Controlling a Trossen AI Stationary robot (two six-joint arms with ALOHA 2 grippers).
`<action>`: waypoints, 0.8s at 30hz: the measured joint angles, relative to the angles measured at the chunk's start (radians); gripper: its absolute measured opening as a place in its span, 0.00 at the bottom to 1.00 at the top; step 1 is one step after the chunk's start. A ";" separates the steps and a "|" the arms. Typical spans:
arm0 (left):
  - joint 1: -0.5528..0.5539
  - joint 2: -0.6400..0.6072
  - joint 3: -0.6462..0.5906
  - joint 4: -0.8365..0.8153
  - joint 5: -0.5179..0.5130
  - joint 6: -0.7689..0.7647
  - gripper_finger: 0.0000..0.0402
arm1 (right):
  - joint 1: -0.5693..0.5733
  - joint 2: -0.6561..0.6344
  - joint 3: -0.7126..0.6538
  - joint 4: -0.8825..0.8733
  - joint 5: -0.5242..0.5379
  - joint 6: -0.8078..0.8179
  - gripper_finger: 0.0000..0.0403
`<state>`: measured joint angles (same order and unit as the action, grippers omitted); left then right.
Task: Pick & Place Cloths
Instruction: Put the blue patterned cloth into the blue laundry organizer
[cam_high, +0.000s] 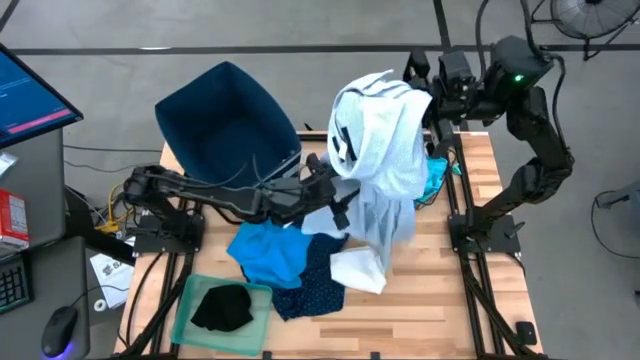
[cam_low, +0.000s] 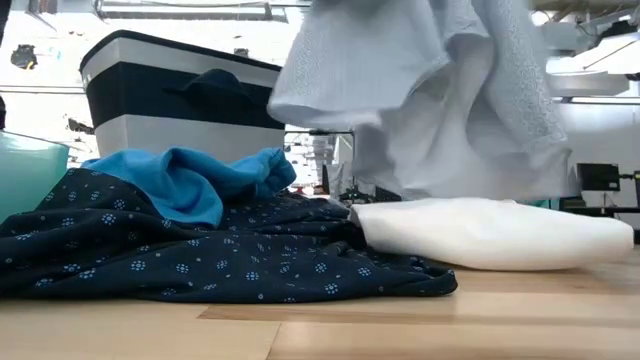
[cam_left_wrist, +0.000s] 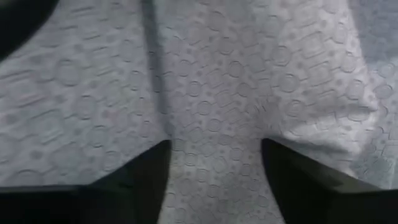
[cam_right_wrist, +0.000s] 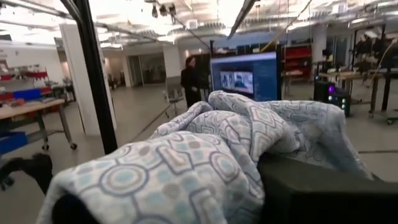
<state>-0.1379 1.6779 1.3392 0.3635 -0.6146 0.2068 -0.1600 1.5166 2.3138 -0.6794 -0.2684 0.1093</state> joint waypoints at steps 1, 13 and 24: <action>0.001 0.006 0.000 -0.003 -0.009 0.011 0.64 | 0.000 0.000 0.000 -0.009 0.000 -0.001 0.00; 0.167 0.126 0.001 0.083 0.123 -0.300 0.90 | 0.016 0.027 -0.001 0.071 -0.073 0.005 0.00; 0.221 0.231 0.000 0.479 0.703 -0.474 0.91 | -0.005 0.075 0.002 0.094 -0.120 -0.031 0.00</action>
<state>0.0834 1.9085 1.3388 0.8429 0.0882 -0.2673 -0.1649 1.5913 2.3154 -0.5854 -0.3886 0.0787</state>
